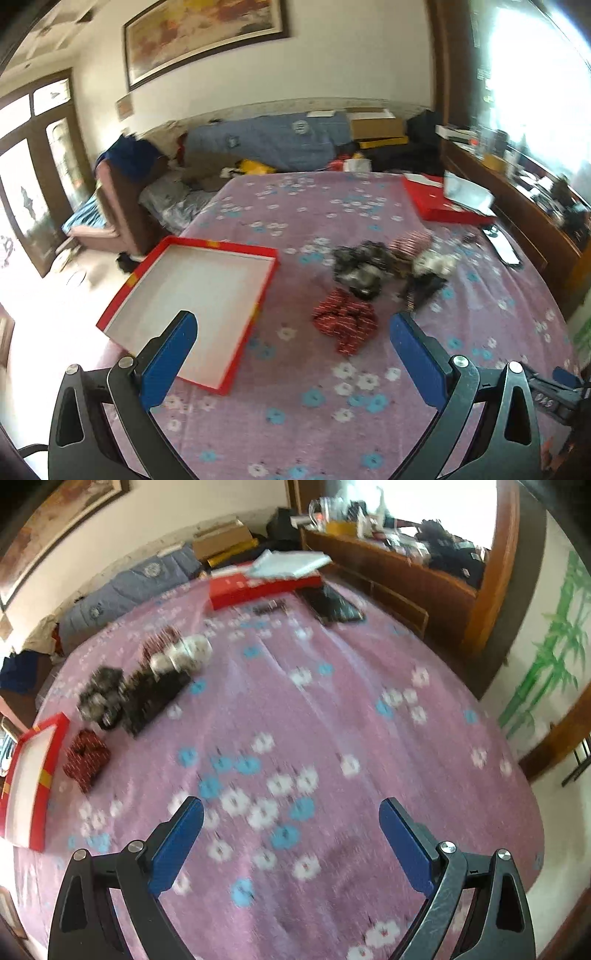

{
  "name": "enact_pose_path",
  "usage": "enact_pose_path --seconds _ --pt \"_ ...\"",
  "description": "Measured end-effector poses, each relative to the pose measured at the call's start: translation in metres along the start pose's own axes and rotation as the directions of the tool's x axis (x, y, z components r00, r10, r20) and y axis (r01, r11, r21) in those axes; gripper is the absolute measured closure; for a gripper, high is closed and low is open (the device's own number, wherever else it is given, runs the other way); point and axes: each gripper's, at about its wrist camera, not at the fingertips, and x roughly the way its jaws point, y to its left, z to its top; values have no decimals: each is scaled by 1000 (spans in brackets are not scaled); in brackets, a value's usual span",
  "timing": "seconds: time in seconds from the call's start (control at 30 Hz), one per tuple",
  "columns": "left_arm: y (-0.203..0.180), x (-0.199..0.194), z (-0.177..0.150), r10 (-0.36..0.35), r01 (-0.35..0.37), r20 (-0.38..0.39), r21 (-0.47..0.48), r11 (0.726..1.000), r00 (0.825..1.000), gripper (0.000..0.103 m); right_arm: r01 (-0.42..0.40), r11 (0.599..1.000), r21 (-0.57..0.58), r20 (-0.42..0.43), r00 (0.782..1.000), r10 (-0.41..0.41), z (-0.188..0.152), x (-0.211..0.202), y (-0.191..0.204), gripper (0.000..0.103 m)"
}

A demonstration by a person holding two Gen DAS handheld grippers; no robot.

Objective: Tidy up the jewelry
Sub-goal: 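Grasp the red polka-dot scrunchie with the left tool while the right tool grasps the black claw clip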

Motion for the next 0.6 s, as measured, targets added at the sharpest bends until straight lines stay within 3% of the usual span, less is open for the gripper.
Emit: enact_pose_path --seconds 0.17,0.23,0.43,0.6 --pt "31 9 12 84 -87 -40 -61 994 996 0 -58 997 -52 98 993 63 25 -12 15 4" --pt "39 11 15 121 -125 -51 -71 990 991 0 -87 994 -73 100 990 94 31 -12 21 4" --pt "47 21 18 141 -151 -109 -83 985 984 0 -197 967 -160 33 978 205 44 9 46 4" --pt "34 41 12 99 -116 -194 -80 990 976 0 -293 941 -171 -82 956 283 43 39 58 19"
